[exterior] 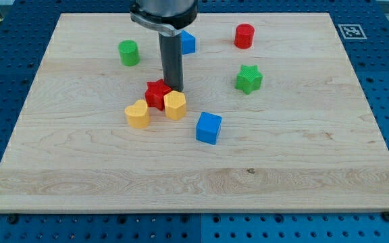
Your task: Move the red circle left and down
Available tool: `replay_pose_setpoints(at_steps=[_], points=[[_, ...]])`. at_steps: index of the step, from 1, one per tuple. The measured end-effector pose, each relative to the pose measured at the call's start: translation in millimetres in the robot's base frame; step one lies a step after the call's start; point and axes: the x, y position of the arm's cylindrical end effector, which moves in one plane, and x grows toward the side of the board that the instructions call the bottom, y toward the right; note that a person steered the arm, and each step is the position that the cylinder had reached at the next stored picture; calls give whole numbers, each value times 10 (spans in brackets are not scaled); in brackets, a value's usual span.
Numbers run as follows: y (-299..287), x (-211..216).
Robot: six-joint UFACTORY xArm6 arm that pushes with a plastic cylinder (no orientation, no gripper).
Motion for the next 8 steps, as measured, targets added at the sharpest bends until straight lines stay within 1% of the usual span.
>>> replay_pose_setpoints(at_steps=[1, 2, 3, 6, 7, 8], points=[[0, -62], [67, -660], [236, -1087], [1814, -1083], [2074, -1130], [2073, -1432]])
